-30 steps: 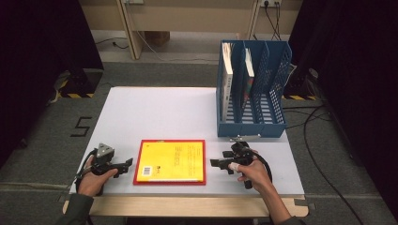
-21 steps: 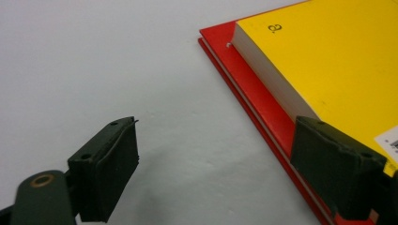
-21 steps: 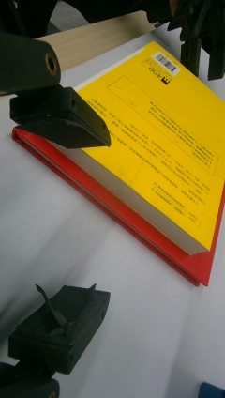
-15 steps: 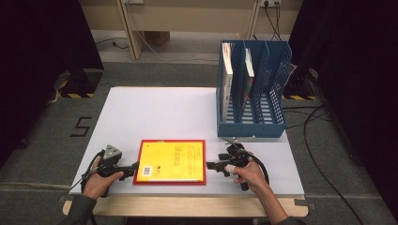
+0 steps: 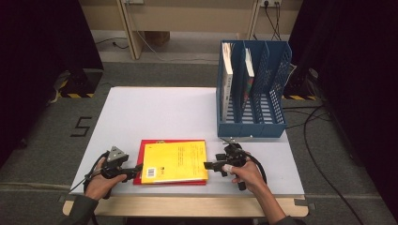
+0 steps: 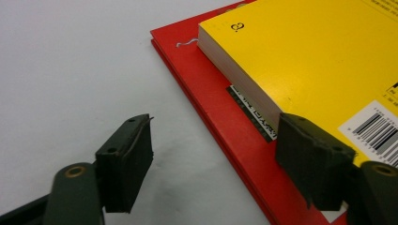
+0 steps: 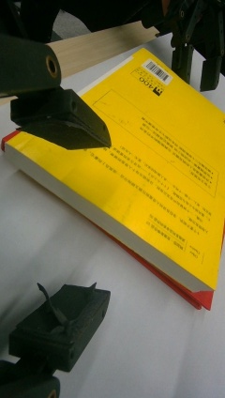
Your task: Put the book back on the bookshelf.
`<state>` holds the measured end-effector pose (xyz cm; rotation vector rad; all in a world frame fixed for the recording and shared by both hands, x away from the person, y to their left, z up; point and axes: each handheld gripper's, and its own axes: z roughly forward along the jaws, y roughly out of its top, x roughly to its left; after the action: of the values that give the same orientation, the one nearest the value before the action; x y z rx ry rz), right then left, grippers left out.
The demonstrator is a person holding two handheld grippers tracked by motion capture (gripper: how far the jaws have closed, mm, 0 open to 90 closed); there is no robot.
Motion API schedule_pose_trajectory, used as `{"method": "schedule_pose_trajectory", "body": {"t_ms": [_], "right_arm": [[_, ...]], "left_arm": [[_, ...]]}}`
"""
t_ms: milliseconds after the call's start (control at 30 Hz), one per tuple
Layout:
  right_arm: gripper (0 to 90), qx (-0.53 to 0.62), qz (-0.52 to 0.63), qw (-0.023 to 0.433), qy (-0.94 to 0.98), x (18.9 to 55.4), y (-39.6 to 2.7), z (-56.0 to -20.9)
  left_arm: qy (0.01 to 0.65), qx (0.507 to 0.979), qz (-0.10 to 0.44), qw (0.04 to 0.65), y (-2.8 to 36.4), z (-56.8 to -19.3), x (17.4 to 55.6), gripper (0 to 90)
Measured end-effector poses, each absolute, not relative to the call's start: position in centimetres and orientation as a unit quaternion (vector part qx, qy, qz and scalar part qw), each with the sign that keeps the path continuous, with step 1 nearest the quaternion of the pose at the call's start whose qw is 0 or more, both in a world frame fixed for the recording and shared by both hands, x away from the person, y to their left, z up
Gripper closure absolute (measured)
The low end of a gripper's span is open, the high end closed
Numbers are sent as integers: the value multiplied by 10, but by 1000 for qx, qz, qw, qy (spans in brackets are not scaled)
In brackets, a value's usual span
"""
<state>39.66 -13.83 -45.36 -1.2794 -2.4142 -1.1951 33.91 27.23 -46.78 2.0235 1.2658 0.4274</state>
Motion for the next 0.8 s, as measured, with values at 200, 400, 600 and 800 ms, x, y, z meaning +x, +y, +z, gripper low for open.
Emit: {"method": "schedule_pose_trajectory", "body": {"t_ms": [200, 400, 600, 800], "right_arm": [[240, -430, -401, 79, -805, 398, -139, -455], [283, -427, -400, 85, -806, 400, -133, -460], [296, -439, -398, 82, -802, 402, -131, -466], [354, -442, -413, 91, -791, 402, -128, -469]], "left_arm": [[487, 783, 162, 352, 270, -467, 337, 313], [474, 789, 152, 360, 262, -467, 335, 290], [471, 791, 148, 360, 259, -468, 335, 251], [474, 790, 146, 361, 259, -468, 336, 250]]}}
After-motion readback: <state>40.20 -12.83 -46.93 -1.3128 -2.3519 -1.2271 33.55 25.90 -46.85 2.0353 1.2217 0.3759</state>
